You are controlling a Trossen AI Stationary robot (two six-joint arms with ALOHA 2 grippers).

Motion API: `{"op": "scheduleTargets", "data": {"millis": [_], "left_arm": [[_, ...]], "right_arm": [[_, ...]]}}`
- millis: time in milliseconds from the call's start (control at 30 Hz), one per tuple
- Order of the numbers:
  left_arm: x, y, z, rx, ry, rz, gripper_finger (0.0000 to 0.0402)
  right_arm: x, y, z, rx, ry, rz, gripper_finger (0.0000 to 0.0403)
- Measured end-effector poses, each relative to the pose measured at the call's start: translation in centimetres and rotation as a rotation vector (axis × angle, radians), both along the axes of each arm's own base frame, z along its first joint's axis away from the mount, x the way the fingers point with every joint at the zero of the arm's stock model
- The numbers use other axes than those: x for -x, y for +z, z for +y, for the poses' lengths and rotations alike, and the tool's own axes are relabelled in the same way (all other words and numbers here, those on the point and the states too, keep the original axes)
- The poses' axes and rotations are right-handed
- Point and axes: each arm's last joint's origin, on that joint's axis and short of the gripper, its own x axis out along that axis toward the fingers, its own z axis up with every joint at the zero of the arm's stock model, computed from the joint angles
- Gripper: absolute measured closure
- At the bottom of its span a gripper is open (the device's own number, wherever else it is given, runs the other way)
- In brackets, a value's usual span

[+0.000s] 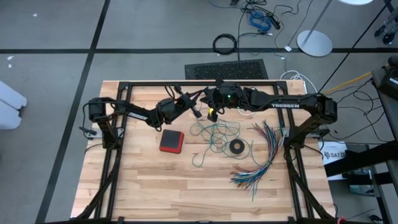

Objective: Coiling cords
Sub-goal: Coil the green wire cable on the spool

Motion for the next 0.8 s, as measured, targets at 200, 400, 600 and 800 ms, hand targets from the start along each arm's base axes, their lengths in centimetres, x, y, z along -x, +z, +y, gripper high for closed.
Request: {"op": "scheduleTargets", "data": {"millis": [200,400,600,800], "left_arm": [[0.0,-0.2,0.1,-0.003,0.01,0.025,0.04],[0.0,-0.2,0.1,-0.002,0.009,0.03,0.04],[0.0,-0.3,0.1,0.0,0.009,0.035,0.04],[0.0,-0.3,0.1,-0.001,0.003,0.035,0.04]], "right_arm": [[0.9,1.2,0.2,0.019,0.0,-0.017,0.0403],[2.2,2.6,0.5,0.035,-0.005,-0.024,0.0403],[3.7,3.5,0.5,0.041,-0.033,0.005,0.0403],[4.8,3.8,-0.1,0.049,-0.073,0.04,0.0403]]}}
